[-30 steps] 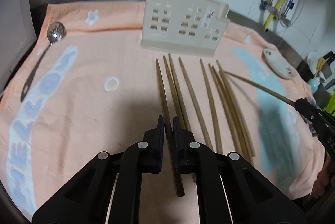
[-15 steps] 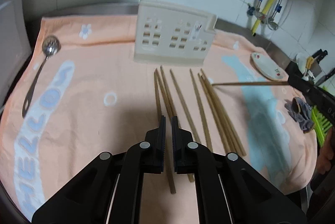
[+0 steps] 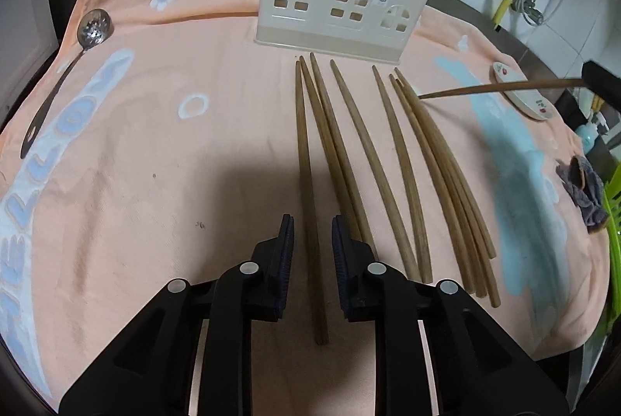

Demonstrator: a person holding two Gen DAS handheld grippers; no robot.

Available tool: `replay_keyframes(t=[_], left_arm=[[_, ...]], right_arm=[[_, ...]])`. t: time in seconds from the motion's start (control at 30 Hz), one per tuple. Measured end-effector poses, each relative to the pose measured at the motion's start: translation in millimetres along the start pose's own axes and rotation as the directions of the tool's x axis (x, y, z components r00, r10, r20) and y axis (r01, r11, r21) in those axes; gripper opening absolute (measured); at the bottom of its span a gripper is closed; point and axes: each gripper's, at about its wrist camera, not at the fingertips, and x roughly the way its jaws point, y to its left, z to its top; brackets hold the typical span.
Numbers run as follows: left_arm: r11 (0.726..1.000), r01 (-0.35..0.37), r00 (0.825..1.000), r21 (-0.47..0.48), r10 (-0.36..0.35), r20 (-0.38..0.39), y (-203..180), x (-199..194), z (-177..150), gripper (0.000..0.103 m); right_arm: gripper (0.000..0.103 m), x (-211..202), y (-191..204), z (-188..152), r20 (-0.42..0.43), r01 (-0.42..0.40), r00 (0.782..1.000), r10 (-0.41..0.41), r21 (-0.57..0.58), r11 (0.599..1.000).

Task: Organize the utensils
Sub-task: 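Lift the held chopsticks upright with both tools toward the white holder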

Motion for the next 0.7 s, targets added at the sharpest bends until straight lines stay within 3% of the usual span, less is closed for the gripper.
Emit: replay_keyframes(t=[0.3,0.4,0.5,0.7], left_arm=[[0.999,-0.041,0.999,0.03,0.041,-0.005,-8.4,3.3,-3.2,0.015],[0.997,-0.061,0.998,0.035,0.062,-0.01,-7.0,3.4,-1.1,0.007],[0.999,-0.039,0.999,0.031,0.039,-0.015,-3.1,-1.4,3.7,0.006],[0.998,-0.038,0.997,0.058,0.034,0.075,-0.2,-33.3,26.8,0.006]], right_arm=[[0.007,2.5,4.2,3.5,0.012,0.004,1.0,-0.004,-0.009,1.0],[0.007,3.3,5.2,5.4,0.014,0.004,1.0,-0.004,-0.012,1.0],[0.007,4.5,6.2,8.0,0.015,0.005,1.0,-0.005,-0.019,1.0],[0.007,6.6,9.2,14.8,0.023,0.005,1.0,-0.004,-0.028,1.0]])
